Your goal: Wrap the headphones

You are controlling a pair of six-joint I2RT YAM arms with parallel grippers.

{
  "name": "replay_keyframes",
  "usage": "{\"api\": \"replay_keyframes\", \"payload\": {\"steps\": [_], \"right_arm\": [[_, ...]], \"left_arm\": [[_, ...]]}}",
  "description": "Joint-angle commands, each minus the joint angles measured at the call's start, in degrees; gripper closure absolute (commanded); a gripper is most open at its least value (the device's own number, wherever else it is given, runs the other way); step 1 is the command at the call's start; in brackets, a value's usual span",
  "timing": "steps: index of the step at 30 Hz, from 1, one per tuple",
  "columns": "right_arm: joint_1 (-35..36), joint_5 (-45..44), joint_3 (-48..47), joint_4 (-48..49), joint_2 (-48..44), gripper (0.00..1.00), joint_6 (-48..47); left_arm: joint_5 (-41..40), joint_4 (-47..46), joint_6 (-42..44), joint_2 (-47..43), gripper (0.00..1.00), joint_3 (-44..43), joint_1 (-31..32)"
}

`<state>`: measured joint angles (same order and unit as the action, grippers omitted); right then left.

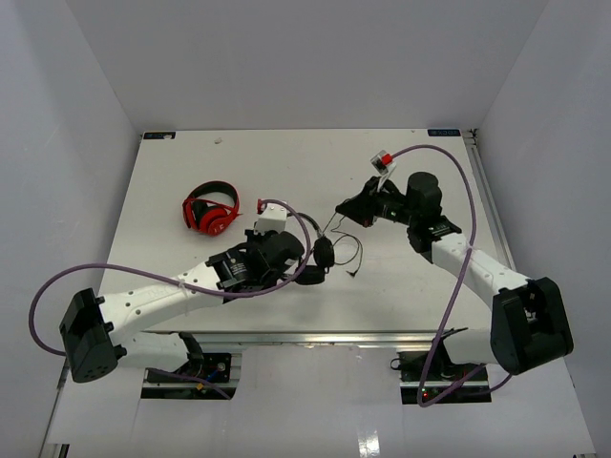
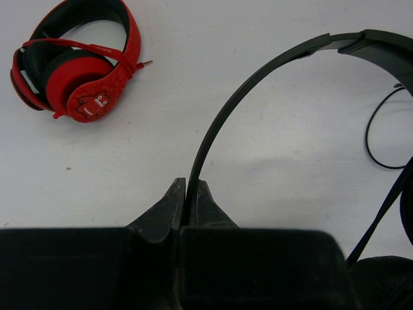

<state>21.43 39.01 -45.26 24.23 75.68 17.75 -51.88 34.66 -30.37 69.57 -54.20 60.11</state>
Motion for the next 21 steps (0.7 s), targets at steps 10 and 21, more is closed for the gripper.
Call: {"api": "replay_keyframes", "payload": {"steps": [10,21], "right_arm": [[11.69,-9.96,-10.82,-21.85,1.83,0.92,-9.38],[20.11,-5.49,-4.08,-17.23,-2.76,0.92,-7.09]], "left_arm": [[-17.08,0.89,-7.30,7.72,1.00,4.54,2.88],[-10.55,3.14,-10.12,8.30,1.00,1.67,1.21]]}}
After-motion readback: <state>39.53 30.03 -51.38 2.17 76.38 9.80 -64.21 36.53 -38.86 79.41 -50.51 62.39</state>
